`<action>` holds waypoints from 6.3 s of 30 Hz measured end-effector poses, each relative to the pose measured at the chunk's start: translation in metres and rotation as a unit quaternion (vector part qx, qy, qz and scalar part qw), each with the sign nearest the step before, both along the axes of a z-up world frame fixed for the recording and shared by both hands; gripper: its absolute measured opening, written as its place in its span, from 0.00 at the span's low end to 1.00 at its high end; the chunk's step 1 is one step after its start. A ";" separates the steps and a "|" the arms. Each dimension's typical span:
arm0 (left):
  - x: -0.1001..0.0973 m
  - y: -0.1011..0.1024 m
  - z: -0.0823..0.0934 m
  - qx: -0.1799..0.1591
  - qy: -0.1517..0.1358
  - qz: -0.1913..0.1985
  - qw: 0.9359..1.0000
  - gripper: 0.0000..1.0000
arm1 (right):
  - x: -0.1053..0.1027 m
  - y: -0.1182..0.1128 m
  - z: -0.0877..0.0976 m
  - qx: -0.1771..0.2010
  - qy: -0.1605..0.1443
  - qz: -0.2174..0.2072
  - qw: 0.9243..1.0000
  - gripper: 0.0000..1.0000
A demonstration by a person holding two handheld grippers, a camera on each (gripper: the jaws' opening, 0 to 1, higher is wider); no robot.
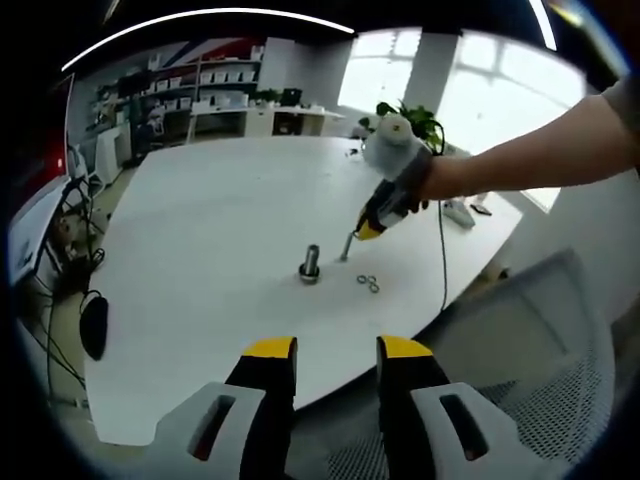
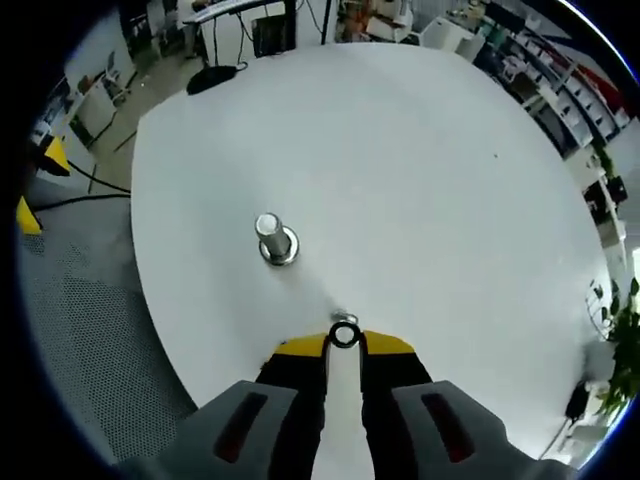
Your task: Place the washer onto the threaded stud by aligning its center hole with the stud, sliding it down to the base, and recovering from edge contact or off-axis alignment until the washer reaches the visible bottom stop.
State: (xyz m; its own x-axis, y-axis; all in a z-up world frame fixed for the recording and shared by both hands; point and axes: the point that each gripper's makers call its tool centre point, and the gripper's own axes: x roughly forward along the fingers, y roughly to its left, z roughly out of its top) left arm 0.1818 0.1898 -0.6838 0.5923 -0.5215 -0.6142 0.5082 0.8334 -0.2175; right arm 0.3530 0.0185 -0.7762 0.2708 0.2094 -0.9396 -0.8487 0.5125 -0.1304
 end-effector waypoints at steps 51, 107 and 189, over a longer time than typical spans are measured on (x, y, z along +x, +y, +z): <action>0.001 0.002 0.000 -0.001 0.001 0.006 1.000 0.28 | 0.002 -0.008 -0.052 -0.038 0.065 -0.002 0.997 0.14; -0.002 0.001 -0.003 0.007 0.007 0.002 1.000 0.28 | -0.048 -0.010 -0.060 0.011 0.072 -0.022 0.997 0.22; -0.003 -0.005 -0.001 -0.010 0.008 -0.015 1.000 0.25 | -0.046 -0.024 -0.068 -0.074 0.078 -0.061 0.992 0.15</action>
State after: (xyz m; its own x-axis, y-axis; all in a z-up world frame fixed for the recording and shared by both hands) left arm 0.1783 0.1843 -0.6850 0.5659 -0.5508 -0.6135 0.5289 0.8133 -0.2423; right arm 0.3066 -0.0059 -0.8442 0.1352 0.0414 -0.9900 -0.7978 0.5970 -0.0840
